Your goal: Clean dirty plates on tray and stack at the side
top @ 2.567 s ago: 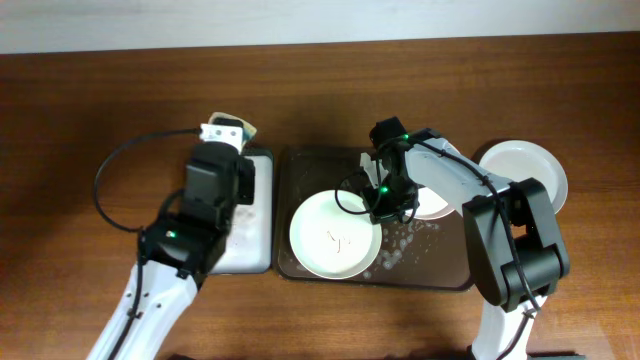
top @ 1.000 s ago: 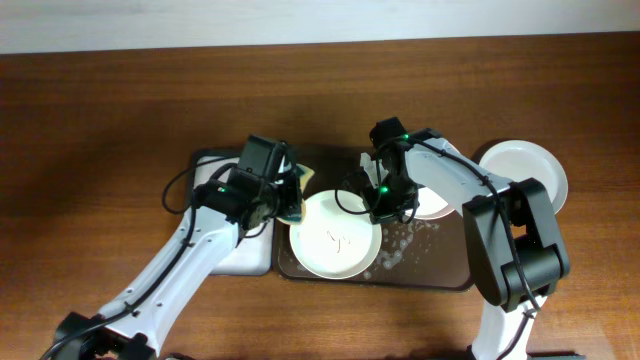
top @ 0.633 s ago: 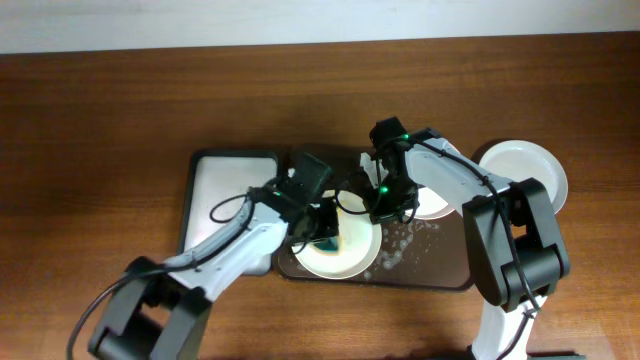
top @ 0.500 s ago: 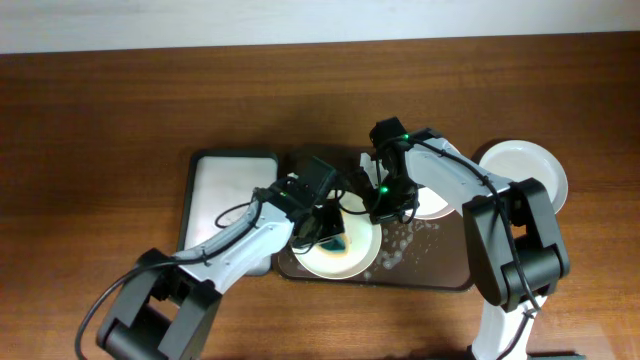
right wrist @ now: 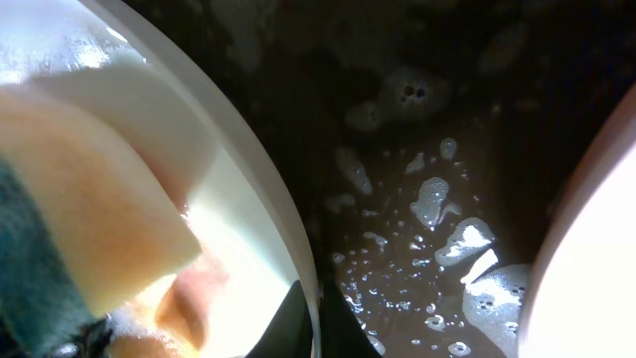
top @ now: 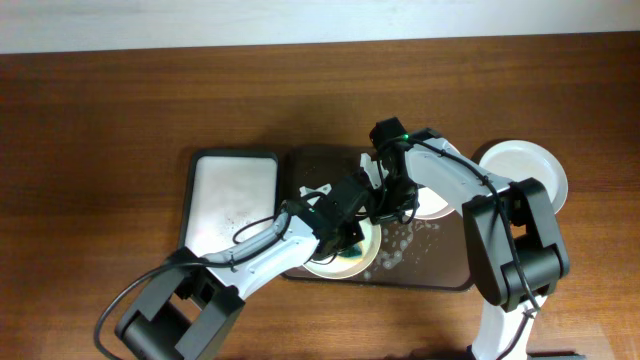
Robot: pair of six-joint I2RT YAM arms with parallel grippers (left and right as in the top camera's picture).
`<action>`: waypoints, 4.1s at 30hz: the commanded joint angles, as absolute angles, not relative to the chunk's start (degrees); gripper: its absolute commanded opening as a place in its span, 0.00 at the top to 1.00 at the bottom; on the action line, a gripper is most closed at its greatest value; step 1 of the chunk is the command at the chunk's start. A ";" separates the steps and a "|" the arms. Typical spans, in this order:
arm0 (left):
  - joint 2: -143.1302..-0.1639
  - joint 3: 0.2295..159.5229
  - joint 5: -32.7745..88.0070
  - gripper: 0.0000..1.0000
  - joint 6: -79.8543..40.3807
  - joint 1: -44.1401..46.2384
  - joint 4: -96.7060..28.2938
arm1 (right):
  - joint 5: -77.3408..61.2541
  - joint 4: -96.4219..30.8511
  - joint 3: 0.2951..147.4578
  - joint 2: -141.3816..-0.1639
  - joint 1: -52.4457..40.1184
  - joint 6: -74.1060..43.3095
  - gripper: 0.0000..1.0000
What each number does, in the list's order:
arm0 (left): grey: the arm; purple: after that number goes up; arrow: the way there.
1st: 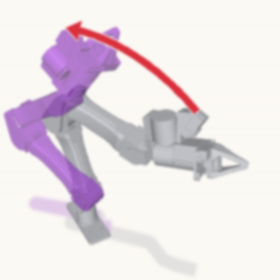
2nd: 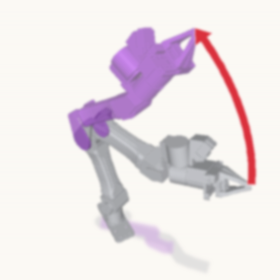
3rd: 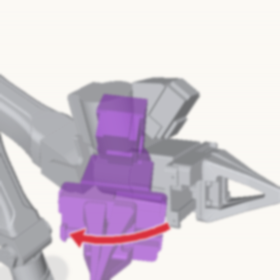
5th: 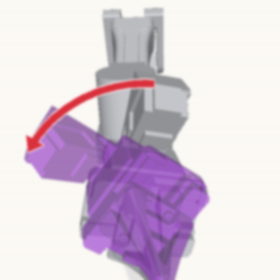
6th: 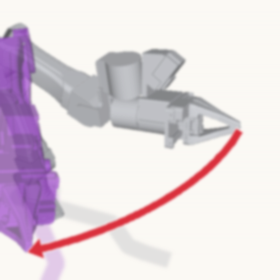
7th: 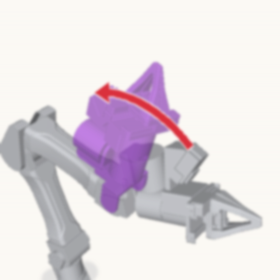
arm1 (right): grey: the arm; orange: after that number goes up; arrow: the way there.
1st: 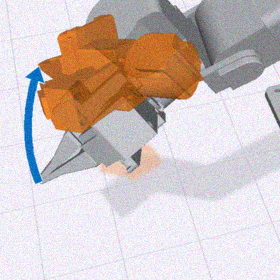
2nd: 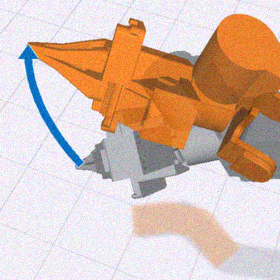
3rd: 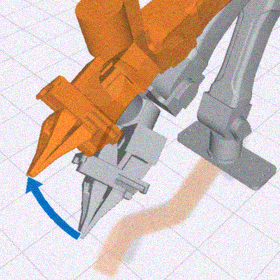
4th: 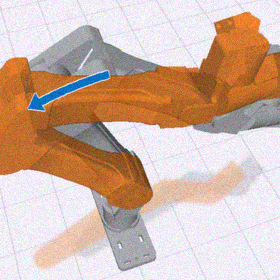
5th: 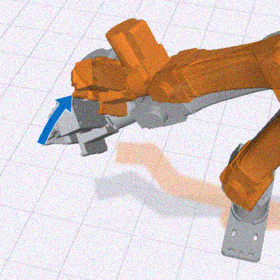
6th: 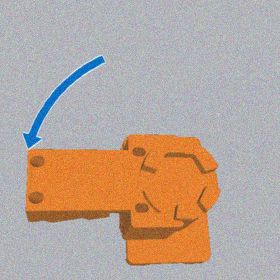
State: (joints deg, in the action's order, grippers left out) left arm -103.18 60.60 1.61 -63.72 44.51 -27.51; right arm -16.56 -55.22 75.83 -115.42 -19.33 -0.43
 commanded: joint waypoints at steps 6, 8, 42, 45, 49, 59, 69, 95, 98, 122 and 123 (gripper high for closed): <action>-105.60 60.82 -15.44 1.00 -59.18 41.87 -29.67 | -14.96 -55.83 74.72 -115.55 -19.86 -0.91 0.96; -104.90 60.82 -14.76 1.00 -57.36 41.17 -31.53 | -14.94 -55.92 74.72 -115.55 -19.86 -0.91 0.95; -101.78 61.91 -0.23 1.00 -70.11 45.12 -35.75 | -14.74 -56.14 74.72 -115.55 -19.86 -0.91 0.96; -104.62 61.91 -3.86 1.00 -70.02 46.24 -35.88 | -14.74 -56.14 74.72 -115.55 -19.86 -0.91 0.96; -105.75 61.91 -15.97 1.00 -68.86 46.22 -37.23 | -14.74 -56.18 74.72 -115.55 -19.86 -0.91 0.96; -103.31 62.00 -23.57 1.00 -57.63 44.71 -37.43 | -14.72 -56.40 74.72 -115.55 -19.86 -0.91 0.96; -85.89 62.00 -14.24 1.00 -40.56 37.89 -43.92 | -14.76 -56.55 74.65 -115.55 -19.88 -0.93 0.76; -102.61 61.98 0.71 1.00 -19.55 9.67 -40.45 | -0.45 -59.66 82.70 -102.41 -19.90 -3.86 0.96; -104.01 61.98 0.71 1.00 -19.35 9.67 -39.27 | 6.81 -60.60 82.70 -99.26 -20.01 -5.37 0.96; -104.44 61.98 0.71 1.00 -19.40 9.67 -38.39 | 65.36 -59.81 82.70 -96.73 -49.60 -21.76 0.96; -104.44 61.98 0.71 1.00 -19.40 9.67 -38.41 | 65.39 -59.79 82.70 -96.73 -49.60 -21.76 0.96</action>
State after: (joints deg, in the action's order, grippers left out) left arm -102.78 62.04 0.05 -20.51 9.98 -38.94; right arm 60.27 -59.99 81.87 -98.41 -49.04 -20.38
